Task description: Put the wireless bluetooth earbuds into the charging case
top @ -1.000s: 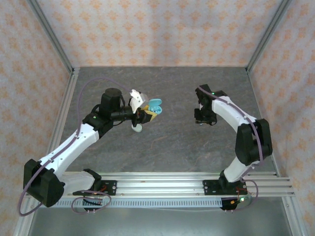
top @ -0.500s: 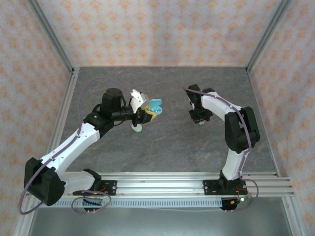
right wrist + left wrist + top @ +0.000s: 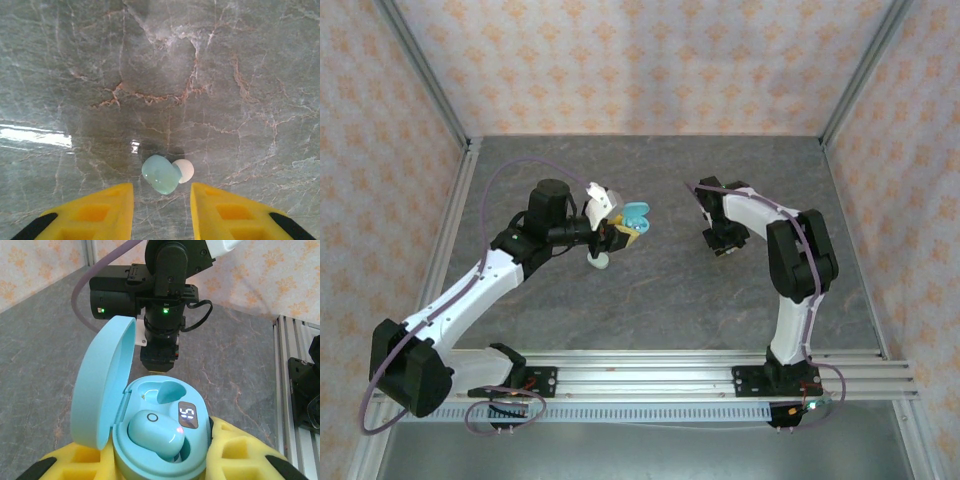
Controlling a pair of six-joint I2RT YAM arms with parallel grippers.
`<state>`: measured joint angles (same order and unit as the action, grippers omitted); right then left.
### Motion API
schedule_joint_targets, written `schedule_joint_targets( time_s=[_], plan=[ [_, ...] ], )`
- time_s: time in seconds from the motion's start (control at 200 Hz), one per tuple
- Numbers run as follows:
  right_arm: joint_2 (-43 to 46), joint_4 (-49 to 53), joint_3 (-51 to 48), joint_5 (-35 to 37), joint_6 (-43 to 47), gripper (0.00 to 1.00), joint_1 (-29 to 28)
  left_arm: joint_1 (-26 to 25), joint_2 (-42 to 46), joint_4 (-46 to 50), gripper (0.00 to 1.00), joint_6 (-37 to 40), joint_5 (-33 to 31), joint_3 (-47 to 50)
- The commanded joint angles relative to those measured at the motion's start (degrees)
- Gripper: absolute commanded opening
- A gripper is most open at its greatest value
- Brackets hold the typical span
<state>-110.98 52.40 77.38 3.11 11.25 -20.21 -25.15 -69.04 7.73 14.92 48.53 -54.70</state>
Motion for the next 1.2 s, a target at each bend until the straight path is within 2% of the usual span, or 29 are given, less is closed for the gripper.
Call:
schedule_joint_targets(
  time_s=[0.0,0.235,0.465,0.575,0.766,0.906,1.196],
  plan=[
    [-1.6,-0.2,1.8,2.8,1.2,0.35,0.1,-0.5,-0.1,1.2,0.27,0.5,-1.0,-1.4],
    [-3.3,-0.5,2.7,2.6,2.0,0.33,0.1,-0.5,-0.2,1.7,0.27,0.6,-1.1,-1.6],
    [-3.2,-0.6,2.5,3.2,2.0,0.20,0.1,-0.5,-0.3,2.4,0.27,0.8,-1.2,-2.1],
    [-2.2,-0.4,2.5,2.6,1.3,0.16,0.1,-0.5,-0.2,2.7,0.27,1.0,-1.2,-2.4],
    [2.4,0.1,2.5,-1.4,-1.0,0.14,0.2,-0.4,0.5,3.7,0.27,1.9,-1.6,-2.9],
    [6.5,1.6,3.0,-5.9,-3.4,0.14,0.2,-0.4,1.1,3.9,0.27,2.3,-1.5,-3.2],
    [22.5,1.9,1.5,-23.3,-10.1,0.13,-1.2,-0.4,4.0,3.3,0.26,2.4,-0.2,-2.0]
  ],
)
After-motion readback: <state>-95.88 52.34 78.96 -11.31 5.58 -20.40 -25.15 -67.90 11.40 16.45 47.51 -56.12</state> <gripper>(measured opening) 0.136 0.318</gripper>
